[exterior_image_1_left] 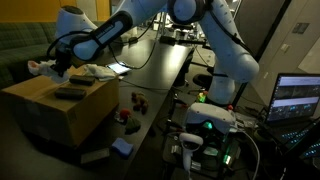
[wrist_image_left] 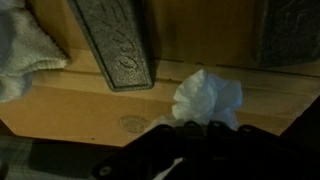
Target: Put the items on the table on to the box and the items on the box on to the table.
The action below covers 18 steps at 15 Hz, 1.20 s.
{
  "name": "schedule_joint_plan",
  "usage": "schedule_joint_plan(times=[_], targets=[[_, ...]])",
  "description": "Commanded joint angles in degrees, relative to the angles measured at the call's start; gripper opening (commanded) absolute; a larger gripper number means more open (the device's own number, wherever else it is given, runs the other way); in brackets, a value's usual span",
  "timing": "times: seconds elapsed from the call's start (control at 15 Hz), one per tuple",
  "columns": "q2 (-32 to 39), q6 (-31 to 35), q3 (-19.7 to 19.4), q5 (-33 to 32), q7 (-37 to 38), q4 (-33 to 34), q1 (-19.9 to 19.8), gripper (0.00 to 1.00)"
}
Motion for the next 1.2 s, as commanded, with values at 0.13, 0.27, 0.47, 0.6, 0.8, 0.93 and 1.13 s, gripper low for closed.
schedule_joint_plan(times=[0.13, 0.27, 0.47, 0.6, 0.8, 0.93, 1.13], targets=[[8.27, 0.49, -4.3, 0.02, 3.06, 10.38, 2.12, 0.02], [10.19, 0.31, -5.78, -0.06, 4.59, 12.43, 2.71, 0.1], [11.82, 0.52, -7.93, -0.17, 6.93, 13.91, 3.62, 0.4], [11.8, 0.45, -9.23, -0.46, 7.9, 14.05, 4.19, 0.56], [9.77, 0.25, -10.29, -0.54, 8.54, 12.51, 4.79, 0.78], [6.8, 0.17, -9.77, -0.34, 7.47, 10.06, 4.76, 0.94], [0.25, -1.26, -7.38, 0.29, 4.81, 4.73, 4.31, 1.0]])
